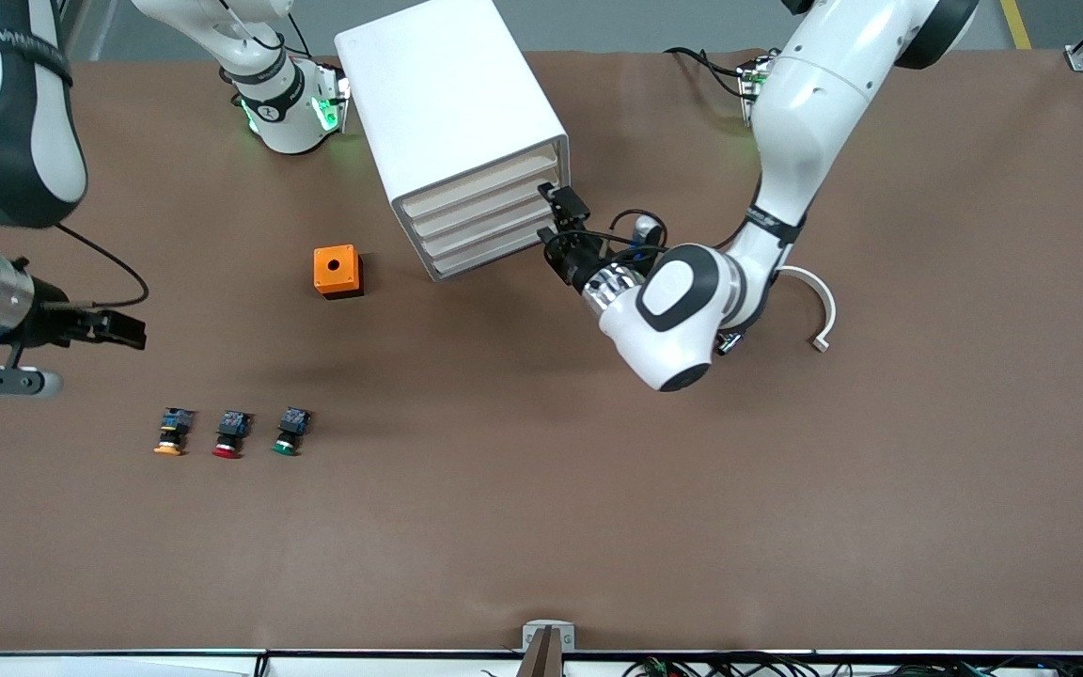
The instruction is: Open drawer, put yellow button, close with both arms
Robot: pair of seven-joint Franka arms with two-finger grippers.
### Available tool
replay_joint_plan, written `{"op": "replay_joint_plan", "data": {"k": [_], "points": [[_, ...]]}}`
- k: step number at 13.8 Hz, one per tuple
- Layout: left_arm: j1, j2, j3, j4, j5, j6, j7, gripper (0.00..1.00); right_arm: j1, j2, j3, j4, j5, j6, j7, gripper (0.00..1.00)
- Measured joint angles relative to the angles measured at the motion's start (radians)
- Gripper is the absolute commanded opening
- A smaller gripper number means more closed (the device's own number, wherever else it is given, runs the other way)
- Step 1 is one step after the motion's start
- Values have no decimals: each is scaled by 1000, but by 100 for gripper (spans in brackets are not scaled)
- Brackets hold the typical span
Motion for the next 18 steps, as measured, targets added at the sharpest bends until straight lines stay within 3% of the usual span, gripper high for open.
{"op": "replay_joint_plan", "data": {"k": [5, 12, 15, 18], "points": [[-13, 32, 0, 1, -37, -6, -35, 55, -83, 174, -2, -20, 32, 192, -19, 99], [-67, 54, -1, 1, -46, -9, -57, 55, -142, 291, -2, -174, 50, 556, -89, 98], [-100, 58, -1, 1, -46, -9, -66, 52, -142, 318, -2, -222, 50, 635, -91, 98], [-132, 58, -1, 1, -47, -9, -68, 35, -143, 356, -2, -226, 50, 676, -91, 98]]}}
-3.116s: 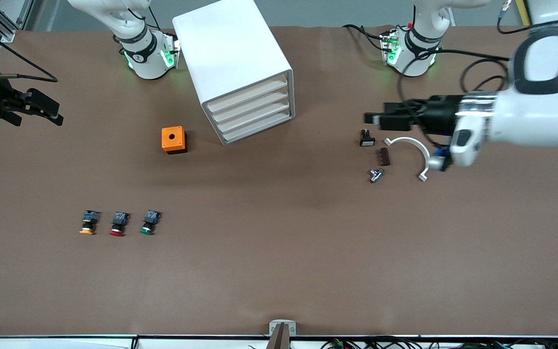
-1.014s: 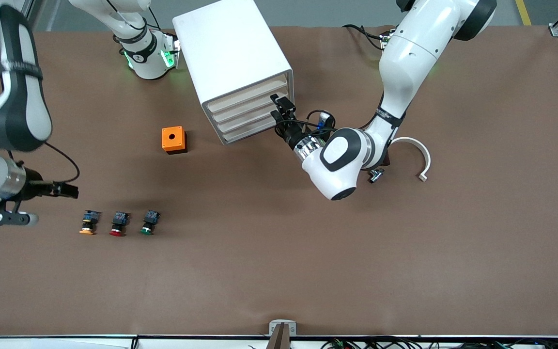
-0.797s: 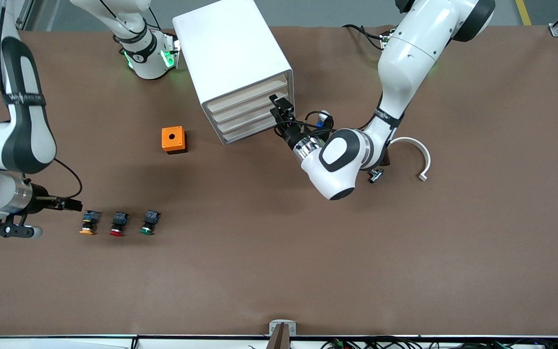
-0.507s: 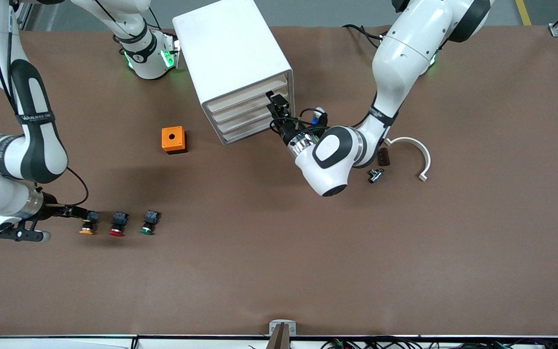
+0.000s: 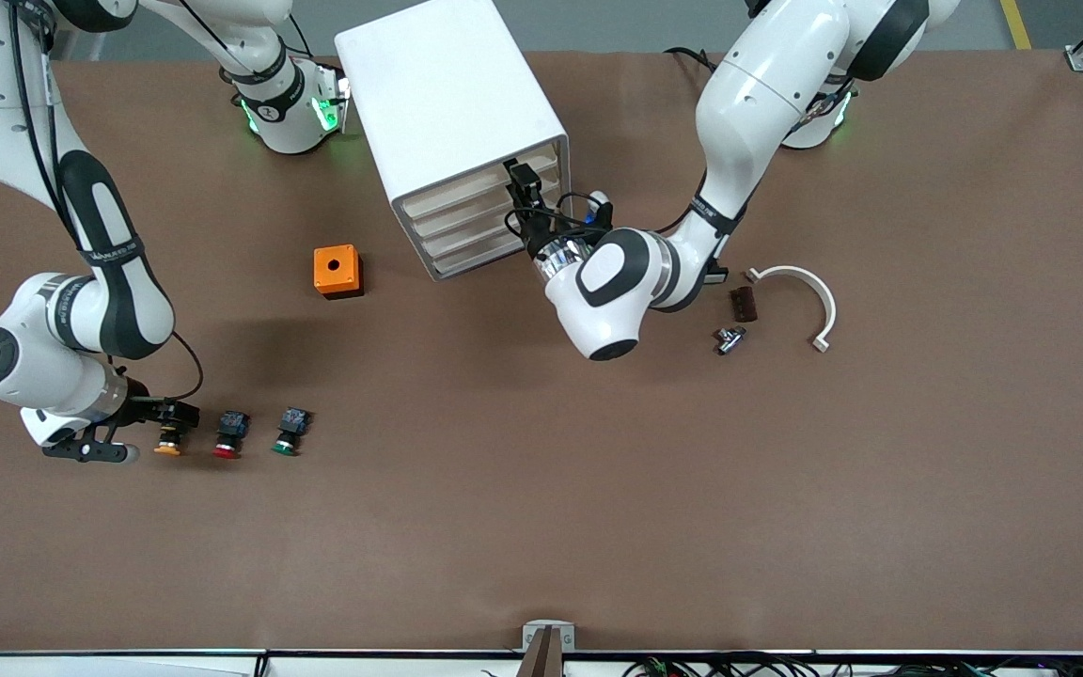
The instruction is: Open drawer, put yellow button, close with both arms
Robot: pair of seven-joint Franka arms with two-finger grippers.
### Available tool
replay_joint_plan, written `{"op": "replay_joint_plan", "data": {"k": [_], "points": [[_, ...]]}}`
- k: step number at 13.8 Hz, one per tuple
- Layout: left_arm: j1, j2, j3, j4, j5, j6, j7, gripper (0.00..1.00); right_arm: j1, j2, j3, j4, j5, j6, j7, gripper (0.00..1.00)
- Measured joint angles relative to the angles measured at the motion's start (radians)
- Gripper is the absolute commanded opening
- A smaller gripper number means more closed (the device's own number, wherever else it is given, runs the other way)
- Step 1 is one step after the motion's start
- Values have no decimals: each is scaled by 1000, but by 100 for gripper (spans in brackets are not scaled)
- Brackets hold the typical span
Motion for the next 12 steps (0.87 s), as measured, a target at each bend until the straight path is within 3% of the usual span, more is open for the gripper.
{"op": "replay_joint_plan", "data": {"k": [3, 4, 5, 7, 9, 10, 12], "points": [[-15, 0, 0, -2, 0, 0, -1, 15, -1, 31, 0, 4, 0, 8, 0, 95], [-15, 1, 0, -3, 0, 0, -2, 10, -1, 37, 0, 5, 0, 9, 0, 86], [-15, 2, 0, -3, 0, 1, -2, 4, -2, 40, 0, 5, 0, 9, 0, 71], [-15, 7, 1, -4, -2, 1, -3, 2, -2, 40, 0, 6, 0, 9, 0, 43], [-13, 7, 1, -4, -8, -2, -26, 2, -2, 40, 0, 7, 0, 9, 0, 7], [-13, 8, 1, -4, -9, -3, -29, 2, -2, 40, 0, 7, 0, 9, 0, 1], [-12, 9, 1, -4, -9, -3, -33, 2, -3, 41, 0, 9, 0, 9, 0, 0]]}}
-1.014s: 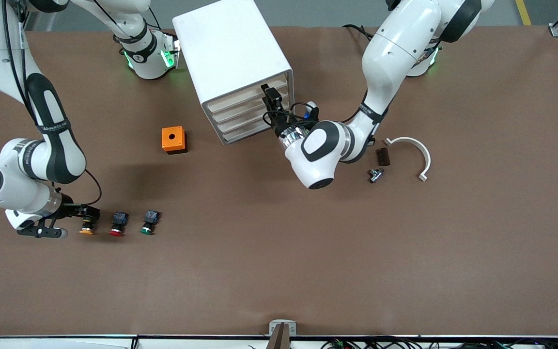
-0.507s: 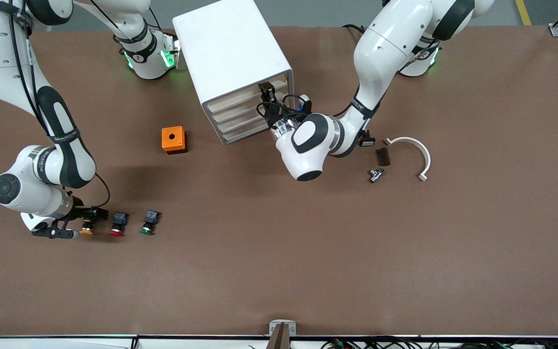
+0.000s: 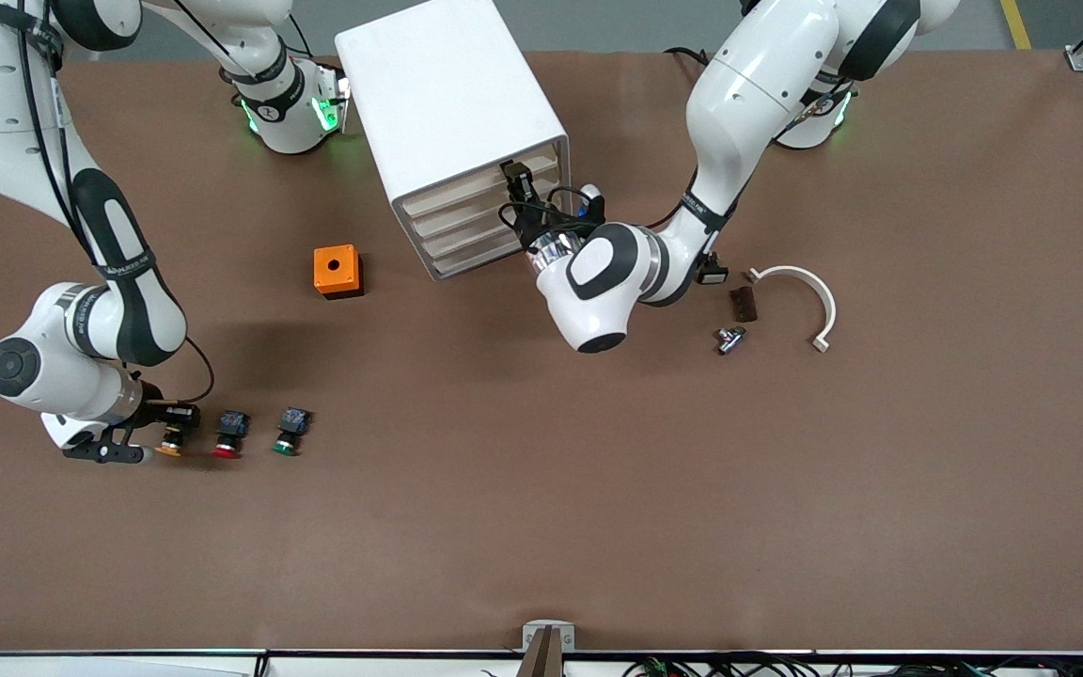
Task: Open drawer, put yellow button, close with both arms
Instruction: 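Pull the drawer open with the left gripper while the right gripper lifts the button, then carry the yellow button into the open drawer with the right gripper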
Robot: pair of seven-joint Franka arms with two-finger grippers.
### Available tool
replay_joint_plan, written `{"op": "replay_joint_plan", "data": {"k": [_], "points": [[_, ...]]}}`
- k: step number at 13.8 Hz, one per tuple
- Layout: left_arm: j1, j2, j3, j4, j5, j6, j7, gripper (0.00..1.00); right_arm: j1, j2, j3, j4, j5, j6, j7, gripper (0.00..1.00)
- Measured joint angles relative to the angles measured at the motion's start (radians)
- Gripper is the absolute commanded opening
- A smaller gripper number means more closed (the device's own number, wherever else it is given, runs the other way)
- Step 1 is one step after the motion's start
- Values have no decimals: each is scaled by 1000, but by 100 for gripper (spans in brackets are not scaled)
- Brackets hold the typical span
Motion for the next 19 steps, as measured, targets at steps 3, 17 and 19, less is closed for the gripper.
{"op": "replay_joint_plan", "data": {"k": [3, 17, 19], "points": [[20, 1, 0, 0, -2, -2, -2, 4, -5, 0, 0, 18, 0, -21, -7, 0], [218, 4, 4, 10, -3, 14, 5, 61, 252, -482, 34, 37, 141, -634, 619, 0], [220, 5, 6, 16, -3, 31, 40, 85, 371, -565, 37, -13, 157, -645, 823, 0]]}}
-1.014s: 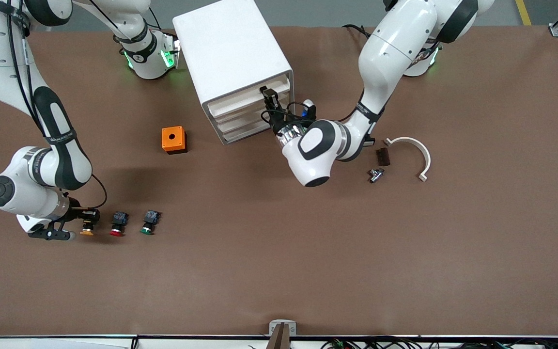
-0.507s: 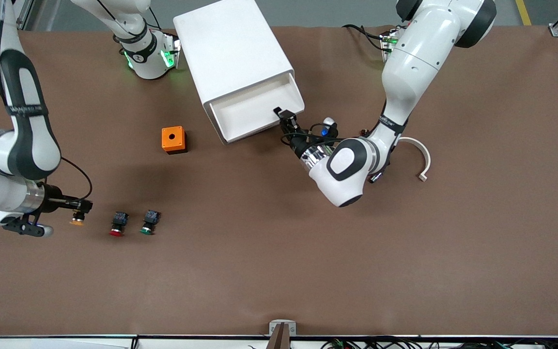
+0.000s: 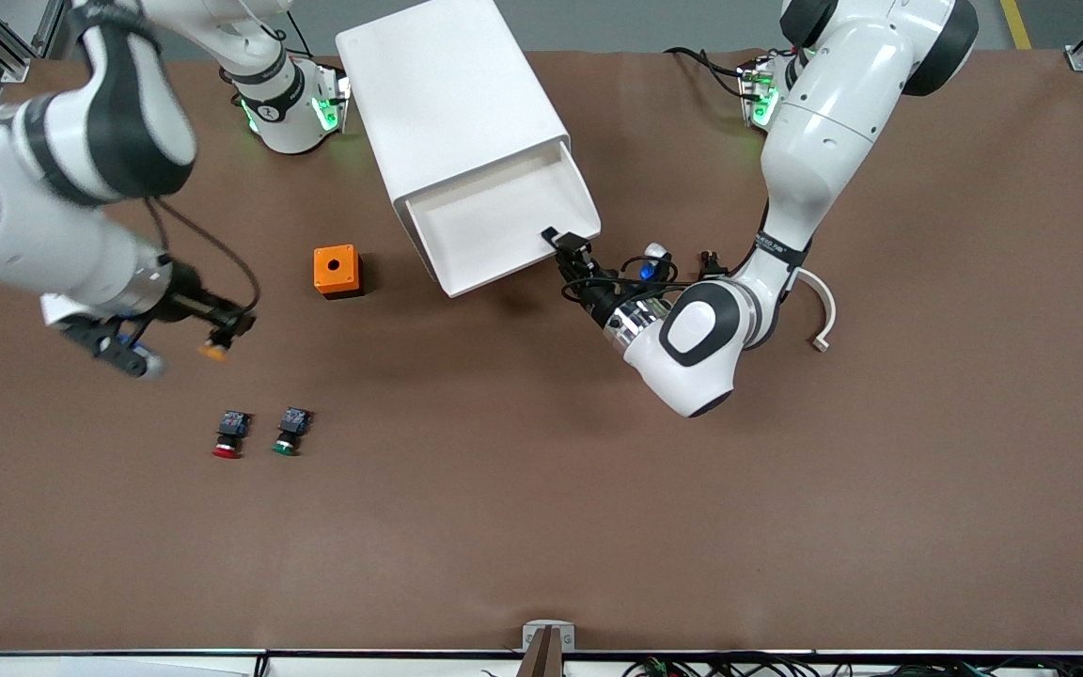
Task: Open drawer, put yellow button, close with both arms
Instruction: 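Carry the yellow button into the open drawer with the right gripper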
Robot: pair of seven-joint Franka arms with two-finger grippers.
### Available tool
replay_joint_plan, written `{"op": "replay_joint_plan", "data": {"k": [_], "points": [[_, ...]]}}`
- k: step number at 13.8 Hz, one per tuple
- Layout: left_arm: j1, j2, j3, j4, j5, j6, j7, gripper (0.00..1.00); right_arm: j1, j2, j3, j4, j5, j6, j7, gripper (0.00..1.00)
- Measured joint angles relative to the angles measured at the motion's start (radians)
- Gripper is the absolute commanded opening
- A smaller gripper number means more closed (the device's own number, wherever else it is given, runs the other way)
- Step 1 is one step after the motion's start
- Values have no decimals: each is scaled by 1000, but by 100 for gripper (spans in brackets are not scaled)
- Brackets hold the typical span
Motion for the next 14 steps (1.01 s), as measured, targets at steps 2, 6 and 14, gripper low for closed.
{"op": "replay_joint_plan", "data": {"k": [2, 6, 14], "points": [[5, 1, 4, 14, 0, 10, 91, 99, 110, -47, 1, -23, 32, -4, 184, 0], [18, 1, 6, 94, 0, 13, 316, 99, 290, -61, 1, -31, 41, 43, 471, 0], [21, -5, 131, 212, 67, 23, 1023, 99, 563, 22, -2, -64, -4, 262, 894, 0]]}}
